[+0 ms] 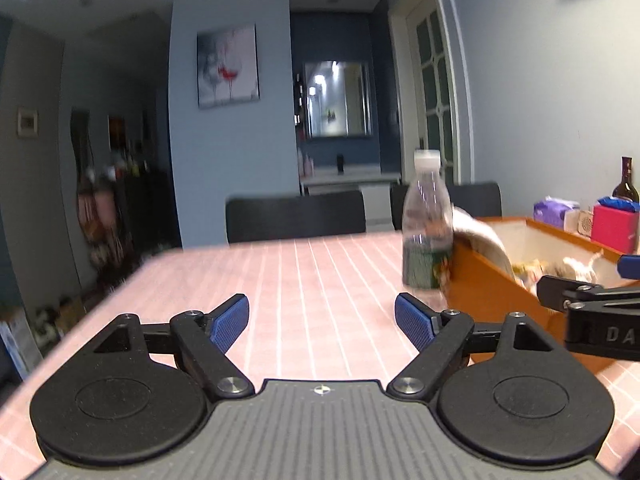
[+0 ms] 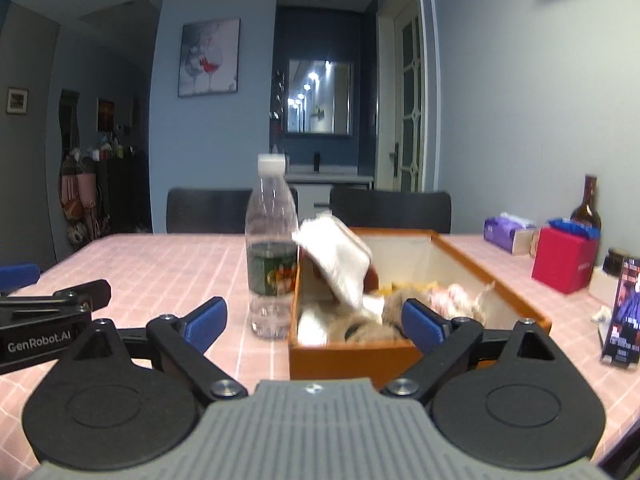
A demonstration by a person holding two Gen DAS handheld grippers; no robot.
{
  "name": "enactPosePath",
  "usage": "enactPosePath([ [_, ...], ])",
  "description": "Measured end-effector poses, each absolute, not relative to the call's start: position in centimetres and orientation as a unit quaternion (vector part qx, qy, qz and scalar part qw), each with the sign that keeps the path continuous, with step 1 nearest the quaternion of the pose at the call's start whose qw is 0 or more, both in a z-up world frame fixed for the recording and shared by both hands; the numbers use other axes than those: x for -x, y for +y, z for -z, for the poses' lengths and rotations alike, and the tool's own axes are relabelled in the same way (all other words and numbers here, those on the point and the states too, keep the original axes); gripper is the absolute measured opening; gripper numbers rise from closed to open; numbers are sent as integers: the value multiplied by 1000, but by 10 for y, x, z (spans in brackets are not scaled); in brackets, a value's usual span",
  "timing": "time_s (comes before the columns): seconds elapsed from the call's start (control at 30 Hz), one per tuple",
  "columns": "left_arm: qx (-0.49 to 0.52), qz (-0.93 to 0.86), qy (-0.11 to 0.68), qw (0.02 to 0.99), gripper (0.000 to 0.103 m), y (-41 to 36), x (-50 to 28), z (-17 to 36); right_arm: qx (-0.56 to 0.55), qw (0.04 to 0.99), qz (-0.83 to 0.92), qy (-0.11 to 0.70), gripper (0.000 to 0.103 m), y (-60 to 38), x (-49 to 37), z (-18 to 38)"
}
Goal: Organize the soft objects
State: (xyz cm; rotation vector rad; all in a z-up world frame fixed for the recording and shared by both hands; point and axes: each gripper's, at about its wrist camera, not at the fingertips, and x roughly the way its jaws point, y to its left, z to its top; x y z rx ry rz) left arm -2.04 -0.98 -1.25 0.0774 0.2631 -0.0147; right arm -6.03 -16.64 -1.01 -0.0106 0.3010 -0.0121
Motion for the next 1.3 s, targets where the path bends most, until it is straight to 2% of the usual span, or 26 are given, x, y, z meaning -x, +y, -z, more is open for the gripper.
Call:
enactPosePath([
  [0.33,-25,-1,192,981,97,-1,19,38,-5,980,35,195,93,-174,54,36],
  [1.3,-39,-5,209,977,97,-2,18,46,-15,980,41,194,93,-173,51,39],
])
